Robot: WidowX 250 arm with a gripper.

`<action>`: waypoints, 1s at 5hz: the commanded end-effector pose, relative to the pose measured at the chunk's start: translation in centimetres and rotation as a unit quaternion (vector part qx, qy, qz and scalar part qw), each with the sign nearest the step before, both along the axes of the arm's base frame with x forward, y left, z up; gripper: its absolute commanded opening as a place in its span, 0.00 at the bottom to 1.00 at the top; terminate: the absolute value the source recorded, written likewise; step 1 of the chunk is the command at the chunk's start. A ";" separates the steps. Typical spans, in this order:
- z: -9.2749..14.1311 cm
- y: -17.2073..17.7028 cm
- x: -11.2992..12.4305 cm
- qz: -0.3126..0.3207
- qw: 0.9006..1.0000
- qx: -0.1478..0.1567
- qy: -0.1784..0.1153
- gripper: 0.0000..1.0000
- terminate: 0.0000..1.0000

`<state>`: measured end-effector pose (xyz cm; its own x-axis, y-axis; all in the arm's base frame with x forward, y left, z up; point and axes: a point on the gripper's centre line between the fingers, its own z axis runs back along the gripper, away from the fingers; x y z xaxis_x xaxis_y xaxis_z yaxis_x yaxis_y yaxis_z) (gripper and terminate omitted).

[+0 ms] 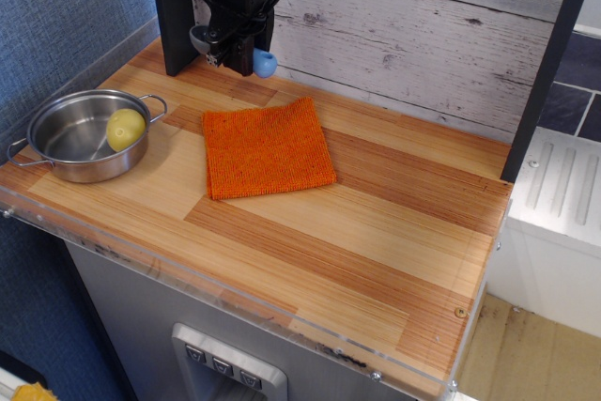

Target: Hold the blue spoon from right side of the table and place it above the orange cloth.

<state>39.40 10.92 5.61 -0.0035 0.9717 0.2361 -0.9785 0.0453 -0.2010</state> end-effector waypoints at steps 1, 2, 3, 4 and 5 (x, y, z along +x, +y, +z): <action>-1.1 2.0 1.6 -0.005 1.000 0.017 0.007 0.00 0.00; -1.9 2.2 1.6 -0.013 1.000 0.017 0.016 0.00 0.00; -2.2 2.3 1.4 -0.019 1.000 0.003 0.016 1.00 0.00; -1.7 2.2 1.0 -0.011 1.000 0.006 0.020 1.00 0.00; -1.2 1.9 0.9 -0.012 1.000 0.006 0.019 1.00 0.00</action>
<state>39.34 12.31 1.24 0.0415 0.9719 0.2316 -0.9925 0.0668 -0.1023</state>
